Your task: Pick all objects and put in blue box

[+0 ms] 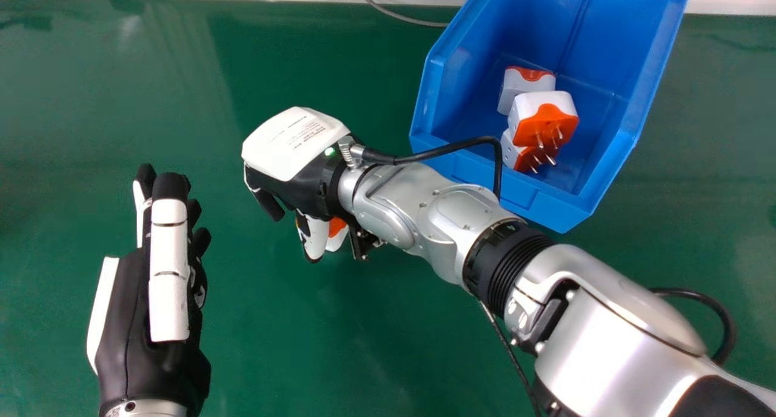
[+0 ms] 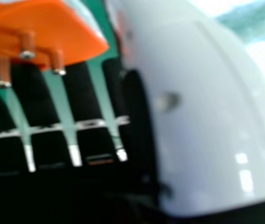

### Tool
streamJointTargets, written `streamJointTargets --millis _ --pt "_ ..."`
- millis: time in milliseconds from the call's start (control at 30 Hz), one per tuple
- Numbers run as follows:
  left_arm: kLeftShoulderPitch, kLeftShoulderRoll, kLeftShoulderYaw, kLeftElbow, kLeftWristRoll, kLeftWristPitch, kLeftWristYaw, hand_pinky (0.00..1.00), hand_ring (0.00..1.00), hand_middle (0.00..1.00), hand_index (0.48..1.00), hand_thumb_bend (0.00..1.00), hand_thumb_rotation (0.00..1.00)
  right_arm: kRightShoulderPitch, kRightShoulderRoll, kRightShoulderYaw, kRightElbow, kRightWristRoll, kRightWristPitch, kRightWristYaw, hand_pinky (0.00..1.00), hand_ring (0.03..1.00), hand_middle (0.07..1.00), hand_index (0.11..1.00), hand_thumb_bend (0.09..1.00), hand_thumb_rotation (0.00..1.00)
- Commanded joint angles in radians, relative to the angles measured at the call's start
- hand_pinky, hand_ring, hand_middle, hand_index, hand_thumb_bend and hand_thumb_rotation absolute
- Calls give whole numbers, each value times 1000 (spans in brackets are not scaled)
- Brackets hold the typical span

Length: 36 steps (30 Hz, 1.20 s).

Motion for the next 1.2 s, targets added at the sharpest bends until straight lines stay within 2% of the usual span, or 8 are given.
streamJointTargets --millis 0,133,400,567,633,800,967,1167 --pt "1 3 -2 -25 6 -18 1 1000 1000 1000 1000 606 999 -11 44 -2 -12 11 -14 -7 332 423 540 504 512 0" --pt "-7 4 0 -25 4 -8 2 1000 1000 1000 1000 607 997 -3 45 -16 -16 23 -5 -26 349 458 633 495 506 0" --pt "-18 6 1 -23 10 1 5 1000 1000 1000 1000 615 989 13 36 -52 -21 56 -2 -80 387 447 619 497 501 0" --pt "-31 5 4 -16 12 8 8 1000 1000 1000 1000 619 991 27 2 3 -51 -9 -9 -188 453 550 644 496 502 152" --pt "-41 4 7 -9 11 11 9 1000 1000 1000 1000 615 990 26 -1 9 -50 -18 2 -193 474 585 688 666 574 277" --pt "-73 2 19 9 10 32 16 1000 1000 1000 1000 604 999 14 -11 31 -47 -44 34 -187 646 763 836 836 681 462" --pt "-113 6 39 44 8 41 21 1000 1000 1000 1000 583 997 0 -15 32 -44 -52 67 -171 709 810 860 863 796 560" --pt "-128 12 50 65 9 40 15 1000 1000 1000 1000 587 997 -17 -27 37 -50 -57 101 -119 748 835 877 875 852 618"
